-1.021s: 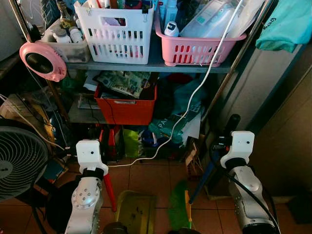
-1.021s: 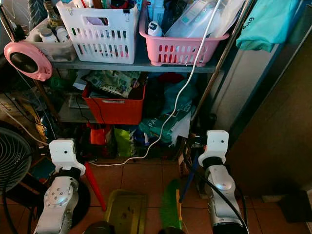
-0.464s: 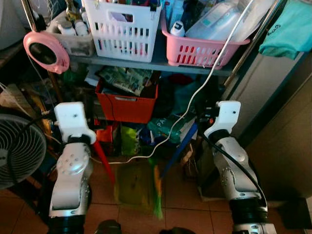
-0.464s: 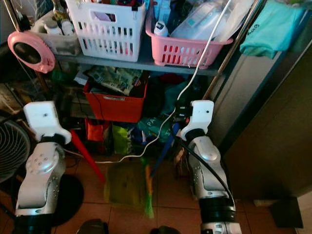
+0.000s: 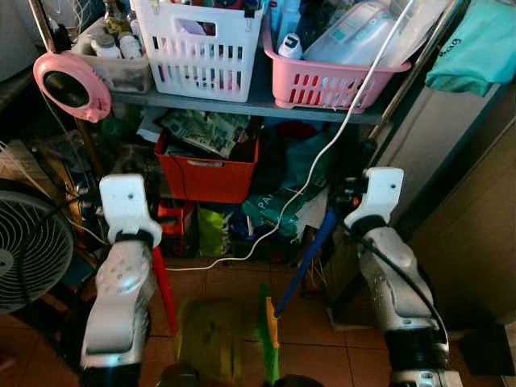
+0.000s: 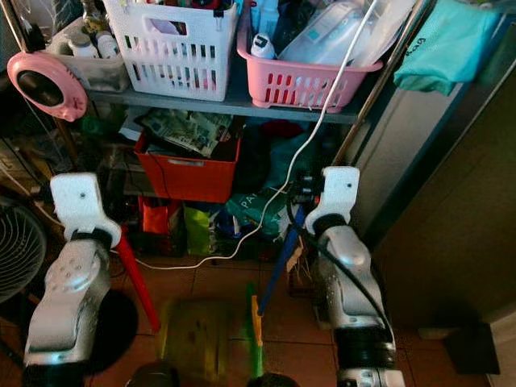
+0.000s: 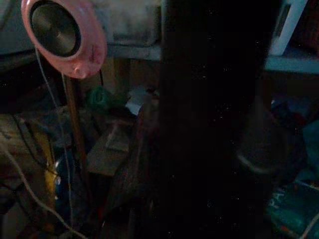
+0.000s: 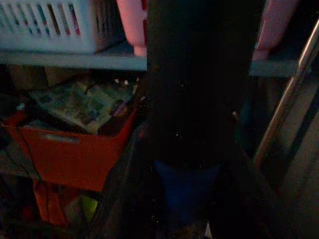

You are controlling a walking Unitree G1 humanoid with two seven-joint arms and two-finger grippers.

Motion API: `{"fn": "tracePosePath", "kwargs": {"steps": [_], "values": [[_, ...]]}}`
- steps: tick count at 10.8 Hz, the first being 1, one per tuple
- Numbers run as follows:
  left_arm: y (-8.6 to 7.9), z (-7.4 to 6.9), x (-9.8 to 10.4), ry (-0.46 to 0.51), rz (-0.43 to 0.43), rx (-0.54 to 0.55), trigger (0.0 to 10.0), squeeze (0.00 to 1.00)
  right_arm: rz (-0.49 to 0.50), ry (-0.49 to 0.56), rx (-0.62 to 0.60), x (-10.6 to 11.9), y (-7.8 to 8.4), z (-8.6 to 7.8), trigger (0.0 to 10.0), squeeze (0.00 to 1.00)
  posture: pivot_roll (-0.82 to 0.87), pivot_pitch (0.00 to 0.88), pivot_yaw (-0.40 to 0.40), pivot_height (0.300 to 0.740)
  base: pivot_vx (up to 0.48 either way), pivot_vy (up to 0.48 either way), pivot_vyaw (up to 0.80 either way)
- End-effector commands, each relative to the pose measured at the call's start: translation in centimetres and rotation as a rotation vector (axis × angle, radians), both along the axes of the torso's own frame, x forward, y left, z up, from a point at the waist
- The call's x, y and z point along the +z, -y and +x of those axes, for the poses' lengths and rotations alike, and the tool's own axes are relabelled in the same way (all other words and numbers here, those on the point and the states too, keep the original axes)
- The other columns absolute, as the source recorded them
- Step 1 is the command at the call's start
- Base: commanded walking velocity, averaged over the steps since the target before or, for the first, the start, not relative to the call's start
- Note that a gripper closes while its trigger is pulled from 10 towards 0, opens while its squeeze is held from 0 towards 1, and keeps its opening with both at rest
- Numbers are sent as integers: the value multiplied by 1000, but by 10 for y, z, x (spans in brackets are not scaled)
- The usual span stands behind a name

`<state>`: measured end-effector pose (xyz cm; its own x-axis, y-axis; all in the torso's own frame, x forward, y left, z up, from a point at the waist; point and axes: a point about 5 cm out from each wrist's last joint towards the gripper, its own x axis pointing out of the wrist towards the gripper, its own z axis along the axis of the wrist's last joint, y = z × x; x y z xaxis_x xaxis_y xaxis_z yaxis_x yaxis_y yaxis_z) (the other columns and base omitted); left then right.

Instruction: Sweep floor

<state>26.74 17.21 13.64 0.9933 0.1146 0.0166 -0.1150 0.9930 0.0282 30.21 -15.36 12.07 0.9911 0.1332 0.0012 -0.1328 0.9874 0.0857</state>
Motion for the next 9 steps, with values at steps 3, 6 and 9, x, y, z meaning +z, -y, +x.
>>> {"fn": "tracePosePath", "kwargs": {"steps": [3,6,9], "values": [[-8,-5,-22,-64,19,16,10000,0,38,-12,-59,-9,7,-5,10000,0,78,0,-35,740,0,0,0],[-6,4,-15,-32,62,18,10000,0,40,62,-69,2,13,-7,10000,0,63,0,-33,740,0,0,0],[0,-3,-11,-23,22,-7,10000,0,60,100,-136,9,16,-10,10000,0,75,24,-39,740,0,0,0]]}}
